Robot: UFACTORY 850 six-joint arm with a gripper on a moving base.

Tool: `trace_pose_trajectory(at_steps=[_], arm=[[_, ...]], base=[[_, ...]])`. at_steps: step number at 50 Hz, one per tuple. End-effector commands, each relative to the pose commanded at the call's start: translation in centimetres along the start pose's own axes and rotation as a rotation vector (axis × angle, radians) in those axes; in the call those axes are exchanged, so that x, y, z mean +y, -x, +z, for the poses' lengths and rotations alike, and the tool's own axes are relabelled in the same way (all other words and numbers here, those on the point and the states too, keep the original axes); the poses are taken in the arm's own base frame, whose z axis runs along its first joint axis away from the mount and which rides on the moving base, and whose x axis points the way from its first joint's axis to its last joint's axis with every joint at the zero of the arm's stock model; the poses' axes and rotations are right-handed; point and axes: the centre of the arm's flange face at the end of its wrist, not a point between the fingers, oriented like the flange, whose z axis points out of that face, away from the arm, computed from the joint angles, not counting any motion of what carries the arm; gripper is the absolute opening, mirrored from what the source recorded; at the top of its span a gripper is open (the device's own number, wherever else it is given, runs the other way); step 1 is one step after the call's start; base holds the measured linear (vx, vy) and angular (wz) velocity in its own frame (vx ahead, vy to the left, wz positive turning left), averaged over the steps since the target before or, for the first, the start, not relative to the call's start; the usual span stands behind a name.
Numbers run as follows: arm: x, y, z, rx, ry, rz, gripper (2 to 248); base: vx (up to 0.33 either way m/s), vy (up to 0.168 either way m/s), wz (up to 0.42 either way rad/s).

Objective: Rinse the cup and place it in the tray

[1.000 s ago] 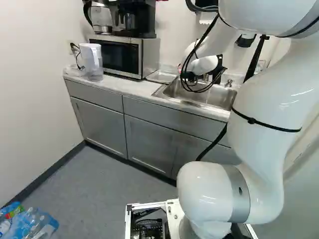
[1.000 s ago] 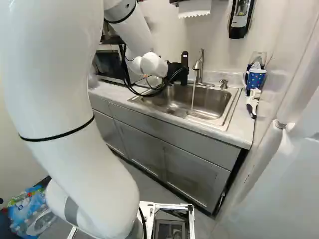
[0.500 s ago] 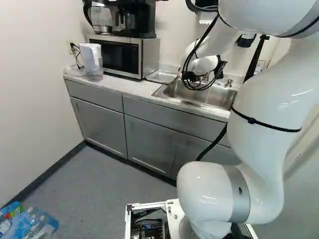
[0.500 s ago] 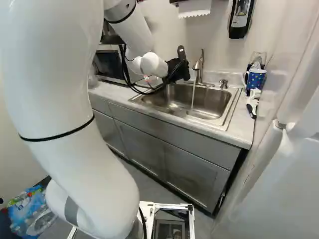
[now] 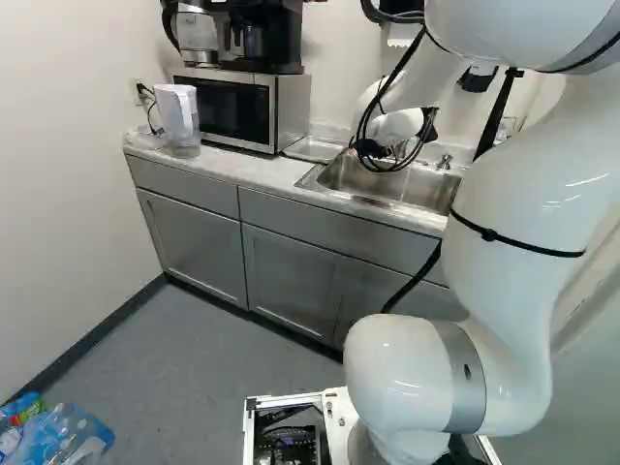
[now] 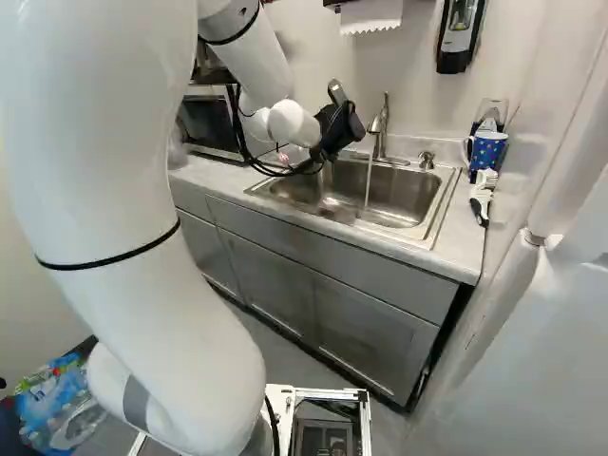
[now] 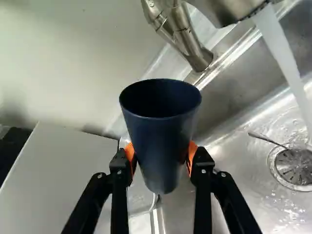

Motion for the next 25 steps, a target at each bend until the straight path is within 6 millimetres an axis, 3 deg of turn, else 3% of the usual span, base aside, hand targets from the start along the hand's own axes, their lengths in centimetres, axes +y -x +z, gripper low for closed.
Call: trace_pose_trajectory(at_steps=[25], arm=[[0.0,0.0,0.0,0.0,0.0,-0.263,121]], base=[[0.0,0.0,0.0]])
